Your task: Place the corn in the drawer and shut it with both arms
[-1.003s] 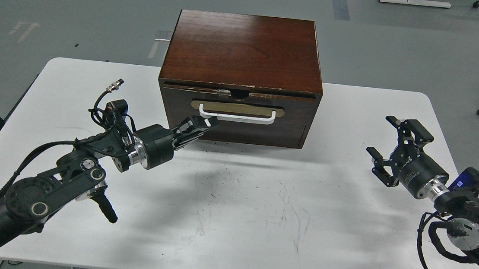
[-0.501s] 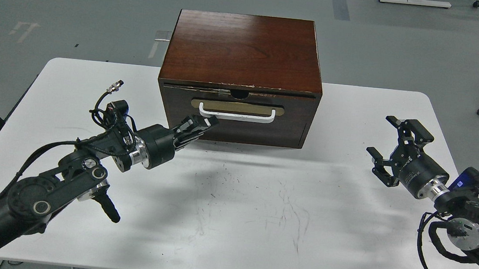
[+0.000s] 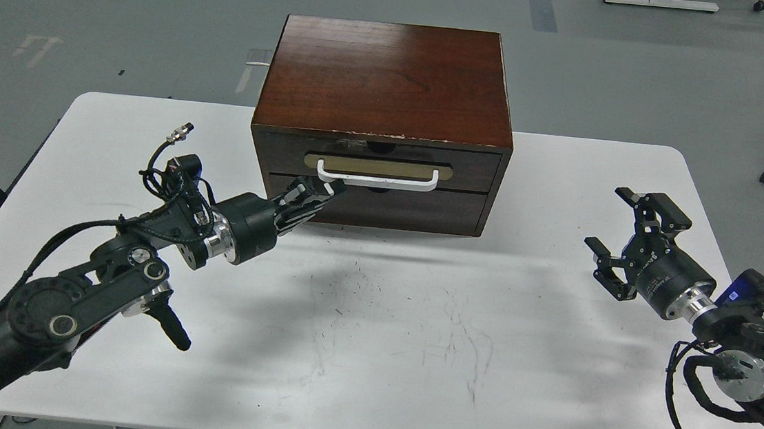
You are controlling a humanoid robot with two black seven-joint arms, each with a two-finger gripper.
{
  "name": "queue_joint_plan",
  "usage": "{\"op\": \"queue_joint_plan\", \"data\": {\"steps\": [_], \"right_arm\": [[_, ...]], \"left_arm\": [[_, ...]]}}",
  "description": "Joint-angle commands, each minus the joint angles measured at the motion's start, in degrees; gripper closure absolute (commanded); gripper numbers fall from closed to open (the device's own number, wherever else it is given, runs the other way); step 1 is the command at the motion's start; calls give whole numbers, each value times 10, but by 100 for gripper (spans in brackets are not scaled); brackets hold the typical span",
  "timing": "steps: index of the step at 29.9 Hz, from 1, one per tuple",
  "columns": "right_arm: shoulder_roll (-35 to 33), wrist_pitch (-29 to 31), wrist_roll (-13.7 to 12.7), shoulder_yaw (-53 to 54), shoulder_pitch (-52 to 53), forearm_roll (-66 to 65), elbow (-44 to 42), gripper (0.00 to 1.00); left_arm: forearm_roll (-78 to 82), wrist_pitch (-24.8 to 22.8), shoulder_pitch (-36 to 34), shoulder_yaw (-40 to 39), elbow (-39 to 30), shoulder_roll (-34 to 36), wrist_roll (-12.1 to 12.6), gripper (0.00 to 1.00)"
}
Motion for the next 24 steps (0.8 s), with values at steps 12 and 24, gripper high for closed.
{"op": "queue_joint_plan", "data": {"steps": [12, 24], "right_arm": [[-3, 0, 0, 15, 6, 1, 0, 2], [6, -3, 0, 40, 3, 2, -2, 1]], "left_arm": [[-193, -80, 36, -59, -120, 92, -75, 1], [-378, -72, 78, -105, -46, 122, -70, 1]]}}
